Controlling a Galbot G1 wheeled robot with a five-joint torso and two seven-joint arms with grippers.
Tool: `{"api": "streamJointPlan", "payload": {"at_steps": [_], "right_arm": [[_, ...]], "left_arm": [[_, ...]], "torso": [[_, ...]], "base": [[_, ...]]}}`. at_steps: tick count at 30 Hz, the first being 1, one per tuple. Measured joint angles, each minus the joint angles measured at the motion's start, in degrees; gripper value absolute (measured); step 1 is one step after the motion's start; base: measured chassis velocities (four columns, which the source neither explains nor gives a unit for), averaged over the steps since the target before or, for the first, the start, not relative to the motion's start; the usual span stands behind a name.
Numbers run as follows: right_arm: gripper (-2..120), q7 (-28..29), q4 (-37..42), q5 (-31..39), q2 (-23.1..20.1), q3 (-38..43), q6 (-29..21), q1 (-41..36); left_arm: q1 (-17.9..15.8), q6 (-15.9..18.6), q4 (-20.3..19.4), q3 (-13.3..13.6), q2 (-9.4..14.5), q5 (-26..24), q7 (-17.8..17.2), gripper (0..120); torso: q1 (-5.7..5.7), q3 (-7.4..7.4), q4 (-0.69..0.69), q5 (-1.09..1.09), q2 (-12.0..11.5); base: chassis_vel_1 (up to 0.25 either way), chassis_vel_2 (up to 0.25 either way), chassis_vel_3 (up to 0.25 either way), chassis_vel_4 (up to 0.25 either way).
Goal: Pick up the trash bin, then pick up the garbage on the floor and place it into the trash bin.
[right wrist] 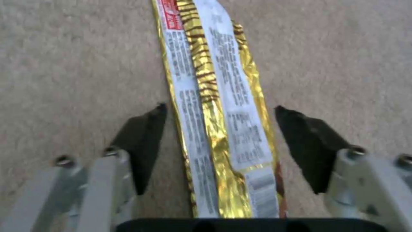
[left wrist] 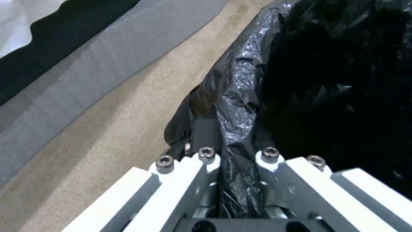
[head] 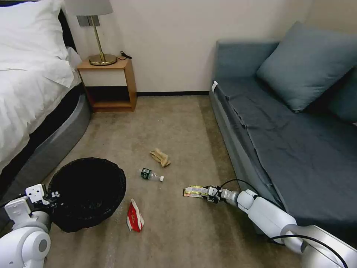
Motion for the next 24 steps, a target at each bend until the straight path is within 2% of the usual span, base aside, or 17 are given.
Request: {"api": "streamJointPlan", "payload": {"at_steps": [1, 4, 9, 21, 24], "right_arm": [[71, 0.00, 0.00, 0.00, 0.00, 0.00, 0.00, 0.00], [86, -0.17, -3.04, -1.53, 1.57, 1.42, 0.26, 0.94], [99, -0.45, -5.24, -2.23, 2.45, 2.29, 0.08, 1.85], [100, -0.75, -6.48, -2.37, 3.05, 3.16, -0.48, 2.20], [92, -0.91, -7.22, -2.25, 3.40, 3.44, -0.59, 2.26]], "left_arm": [[0.00, 0.00, 0.00, 0.00, 0.00, 0.00, 0.00, 4], [0.17, -0.02, -0.31, -0.10, -0.13, 0.06, -0.01, 4], [0.37, -0.25, -0.48, -0.15, -0.42, 0.11, 0.01, 4], [0.44, -0.49, -0.48, -0.25, -0.43, 0.29, 0.13, 4], [0.51, -0.69, -0.46, -0.19, -0.44, 0.31, 0.18, 4]], "torso": [[0.00, 0.00, 0.00, 0.00, 0.00], [0.00, 0.00, 0.01, -0.01, 0.00], [0.00, 0.00, 0.00, -0.01, 0.00], [0.00, 0.00, 0.00, -0.01, 0.00], [0.00, 0.00, 0.00, -0.02, 0.00]], "base": [[0.000, 0.000, 0.000, 0.000], [0.000, 0.000, 0.000, 0.000], [0.000, 0.000, 0.000, 0.000], [0.000, 0.000, 0.000, 0.000], [0.000, 0.000, 0.000, 0.000]]}}
